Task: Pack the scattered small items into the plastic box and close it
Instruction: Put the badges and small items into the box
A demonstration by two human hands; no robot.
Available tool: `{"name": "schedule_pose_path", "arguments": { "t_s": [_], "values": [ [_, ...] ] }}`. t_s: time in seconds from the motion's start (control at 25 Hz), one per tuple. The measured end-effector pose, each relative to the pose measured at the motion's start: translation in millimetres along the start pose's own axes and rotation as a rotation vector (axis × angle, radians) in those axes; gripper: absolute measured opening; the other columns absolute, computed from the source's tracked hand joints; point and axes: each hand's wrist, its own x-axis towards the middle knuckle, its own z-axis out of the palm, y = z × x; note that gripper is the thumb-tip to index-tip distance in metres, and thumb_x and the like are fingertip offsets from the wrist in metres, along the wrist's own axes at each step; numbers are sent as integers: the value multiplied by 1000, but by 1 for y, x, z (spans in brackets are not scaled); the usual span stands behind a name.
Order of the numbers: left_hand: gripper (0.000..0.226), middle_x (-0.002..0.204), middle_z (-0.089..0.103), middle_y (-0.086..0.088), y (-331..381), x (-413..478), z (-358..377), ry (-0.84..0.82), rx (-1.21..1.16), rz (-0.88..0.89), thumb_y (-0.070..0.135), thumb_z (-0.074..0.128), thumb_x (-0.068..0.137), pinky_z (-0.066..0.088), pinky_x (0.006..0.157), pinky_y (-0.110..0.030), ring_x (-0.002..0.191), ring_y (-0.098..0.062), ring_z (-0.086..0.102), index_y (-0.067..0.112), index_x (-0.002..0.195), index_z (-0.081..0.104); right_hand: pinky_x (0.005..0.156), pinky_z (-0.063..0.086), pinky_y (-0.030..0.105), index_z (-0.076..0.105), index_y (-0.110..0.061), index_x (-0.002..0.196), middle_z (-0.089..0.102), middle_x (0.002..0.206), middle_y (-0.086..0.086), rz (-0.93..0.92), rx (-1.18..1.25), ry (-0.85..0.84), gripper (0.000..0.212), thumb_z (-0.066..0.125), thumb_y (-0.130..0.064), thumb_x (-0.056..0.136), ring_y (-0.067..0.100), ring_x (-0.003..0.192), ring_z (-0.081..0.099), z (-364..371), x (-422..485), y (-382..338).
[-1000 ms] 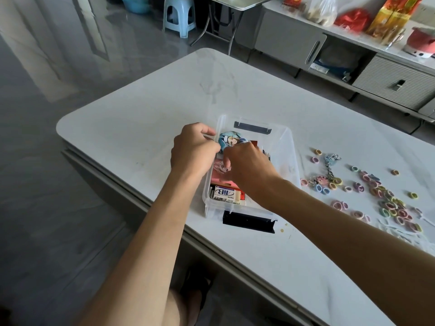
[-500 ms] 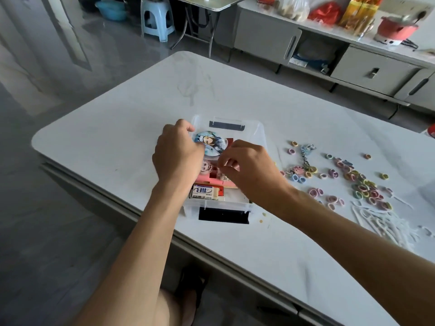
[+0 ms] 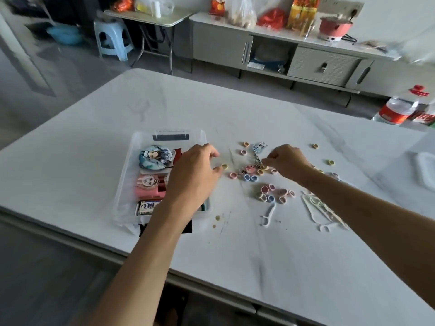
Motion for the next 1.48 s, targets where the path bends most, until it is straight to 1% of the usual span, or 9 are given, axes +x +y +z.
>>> {"name": "schedule_pose_path", "arguments": {
  "t_s": [0.2, 0.4, 0.6, 0.8, 0.92, 1.04, 1.2, 1.36, 1.48],
  "values": [
    [26, 108, 67, 1, 0, 8, 7, -4, -68, -13, 17, 69, 85, 39, 79, -19, 90, -13, 56, 15, 111, 65, 61, 44, 29, 61, -11, 87, 58, 74, 6, 36, -239, 17, 14, 66, -23, 85, 26, 72, 59, 30, 47, -17],
    [25, 104, 67, 3, 2, 12, 7, -6, -131, -52, 20, 66, 87, 40, 75, -22, 83, -13, 53, 17, 111, 65, 59, 43, 27, 65, -4, 87, 68, 86, 14, 20, -138, 26, 10, 58, -10, 87, 28, 73, 60, 23, 53, -18],
    [48, 132, 59, 1, 12, 12, 9, -16, -213, -13, 21, 66, 87, 41, 96, -26, 117, -16, 53, 20, 134, 52, 71, 49, 32, 64, -11, 94, 70, 89, 6, -316, 20, 229, 6, 60, -10, 89, 24, 82, 63, -34, 22, -37],
    [92, 159, 26, 11, 32, 10, 6, -131, -448, 140, 38, 72, 83, 19, 107, -17, 142, -5, 25, 32, 153, 14, 56, 45, 9, 60, -12, 87, 68, 73, -5, -675, 114, 181, 8, 62, -4, 87, -3, 63, 64, -87, -38, -68],
    [64, 127, 64, 13, 39, 9, 0, -146, -644, 173, 34, 76, 81, 47, 96, -18, 113, 0, 60, 30, 137, 47, 64, 53, 19, 65, -13, 86, 68, 70, -4, -691, 245, 83, 10, 65, -3, 85, 8, 63, 67, -91, -63, -85],
    [28, 90, 73, 13, 36, 5, -9, -190, -837, 133, 21, 73, 86, 58, 66, -24, 83, -6, 71, 20, 112, 65, 67, 56, 31, 67, -8, 86, 69, 72, 5, -615, 520, -34, 8, 67, 0, 85, 23, 65, 65, -83, -75, -96],
    [14, 88, 76, -10, 21, -5, -20, -375, -1005, 20, 11, 70, 87, 56, 59, -26, 77, -24, 73, 9, 101, 72, 75, 56, 34, 69, -7, 88, 70, 79, 9, -510, 718, -26, 4, 71, -6, 84, 16, 69, 63, -69, -80, -106],
    [10, 87, 76, -14, 6, -8, -34, -178, -1128, -80, 10, 72, 83, 56, 62, -24, 76, -25, 73, 6, 92, 75, 81, 57, 31, 69, -13, 99, 73, 90, 5, -318, 738, -119, 21, 67, -31, 88, 14, 83, 69, -47, -85, -105],
    [9, 88, 76, -11, -5, -9, -46, -10, -1119, -174, 8, 66, 88, 57, 71, -30, 80, -22, 73, 6, 89, 75, 64, 58, 24, 72, -11, 90, 74, 78, 5, -249, 741, -314, 20, 72, -30, 85, 16, 70, 70, -23, -94, -112]
  ]
}}
